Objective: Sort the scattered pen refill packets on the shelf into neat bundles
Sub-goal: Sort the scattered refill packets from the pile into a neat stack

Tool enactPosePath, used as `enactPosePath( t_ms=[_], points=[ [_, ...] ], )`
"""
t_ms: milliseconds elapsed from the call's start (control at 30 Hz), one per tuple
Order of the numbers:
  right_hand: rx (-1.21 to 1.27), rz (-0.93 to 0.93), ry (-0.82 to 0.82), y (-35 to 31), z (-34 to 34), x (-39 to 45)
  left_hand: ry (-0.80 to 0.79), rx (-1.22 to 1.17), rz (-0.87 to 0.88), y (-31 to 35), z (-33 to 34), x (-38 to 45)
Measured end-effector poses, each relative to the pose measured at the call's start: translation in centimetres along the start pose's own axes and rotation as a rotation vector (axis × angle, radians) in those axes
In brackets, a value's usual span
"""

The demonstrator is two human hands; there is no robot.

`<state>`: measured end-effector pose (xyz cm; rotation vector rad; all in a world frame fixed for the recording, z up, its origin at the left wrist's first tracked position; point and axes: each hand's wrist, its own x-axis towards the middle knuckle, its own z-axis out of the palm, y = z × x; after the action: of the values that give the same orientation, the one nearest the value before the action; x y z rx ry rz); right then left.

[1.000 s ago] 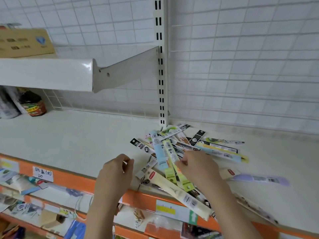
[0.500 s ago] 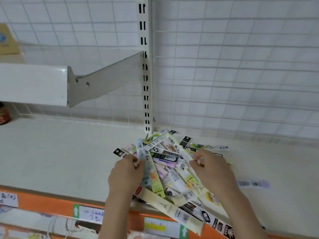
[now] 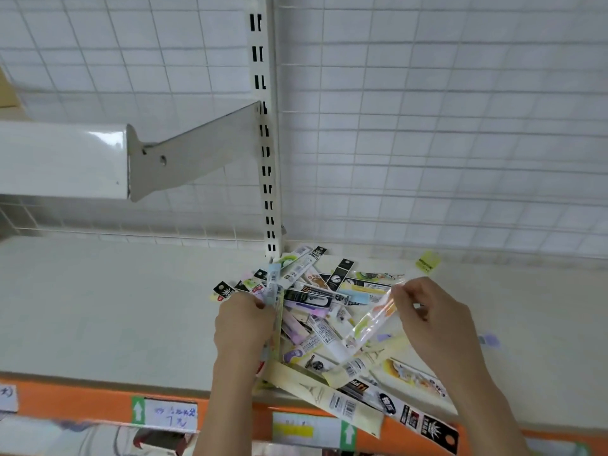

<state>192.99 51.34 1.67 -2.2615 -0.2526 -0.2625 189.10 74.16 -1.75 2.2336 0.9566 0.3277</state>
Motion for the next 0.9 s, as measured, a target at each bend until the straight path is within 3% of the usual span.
enactPosePath(
  t_ms=[267,400,600,733,900],
  points=[
    [0.212,0.103,0.054,-0.2,0.6,-0.4,0.135,-0.265,0.113,0.5,-2.5,-0.6],
    [0.200,0.048,0.106,0.3,0.6,-0.2,0.131,-0.466,0.132,1.5,-3.6,-1.0],
    [0.162,-0.026,0.115,1.2,0.3,0.5,0.111,-0.588,0.117,3.8,-3.3,-0.1],
    [0.184,0.053,0.125,2.2,0.2,1.1,0.078,-0.449,0.214,5.5,-1.7,2.0],
    [0.235,0.080,0.100,2.8,-0.7,1.6,-0.094,-0.242,0.263,7.1,1.3,5.0]
  ],
)
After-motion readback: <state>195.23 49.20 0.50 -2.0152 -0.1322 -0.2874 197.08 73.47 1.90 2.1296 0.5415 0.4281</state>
